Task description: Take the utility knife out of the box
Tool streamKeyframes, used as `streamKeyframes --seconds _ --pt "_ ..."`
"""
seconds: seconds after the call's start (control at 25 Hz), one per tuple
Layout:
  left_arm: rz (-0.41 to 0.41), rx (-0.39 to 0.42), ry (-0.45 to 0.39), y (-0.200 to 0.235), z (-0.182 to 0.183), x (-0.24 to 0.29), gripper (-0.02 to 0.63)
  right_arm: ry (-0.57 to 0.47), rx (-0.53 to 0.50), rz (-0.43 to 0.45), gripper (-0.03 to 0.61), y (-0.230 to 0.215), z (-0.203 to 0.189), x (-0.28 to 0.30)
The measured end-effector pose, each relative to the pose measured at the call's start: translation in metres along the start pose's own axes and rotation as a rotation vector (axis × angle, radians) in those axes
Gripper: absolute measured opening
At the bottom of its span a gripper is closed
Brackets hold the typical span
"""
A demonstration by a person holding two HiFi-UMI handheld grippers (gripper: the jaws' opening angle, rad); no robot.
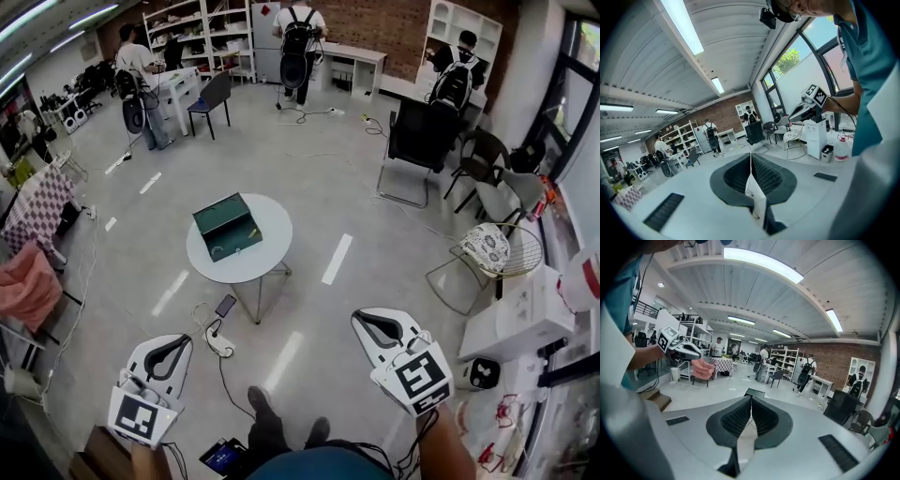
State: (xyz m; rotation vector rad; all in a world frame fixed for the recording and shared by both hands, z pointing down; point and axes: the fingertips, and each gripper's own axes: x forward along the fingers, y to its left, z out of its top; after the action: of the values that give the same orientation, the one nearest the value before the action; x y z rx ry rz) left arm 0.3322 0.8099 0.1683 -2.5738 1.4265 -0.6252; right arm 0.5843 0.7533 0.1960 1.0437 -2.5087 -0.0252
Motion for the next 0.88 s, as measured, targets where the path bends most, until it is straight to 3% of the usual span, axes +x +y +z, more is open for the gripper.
streamKeyframes --seconds 0.2,0.4,0.88 --pt "-0.086 0.036 -0.056 0.064 0.025 0.073 0.025 0.019 0.021 -0.090 0.038 -0.052 0.035 0.042" --pt "-0.148 0.051 -0.110 0.186 0.036 0.098 0.025 0.032 0.029 -0.161 0.037 -0.053 0.112 0.122" --pt "-0.229 0.057 -0.139 0.451 -0.029 0.180 0.025 0.078 0.059 -0.252 0.038 -0.055 0.216 0.355"
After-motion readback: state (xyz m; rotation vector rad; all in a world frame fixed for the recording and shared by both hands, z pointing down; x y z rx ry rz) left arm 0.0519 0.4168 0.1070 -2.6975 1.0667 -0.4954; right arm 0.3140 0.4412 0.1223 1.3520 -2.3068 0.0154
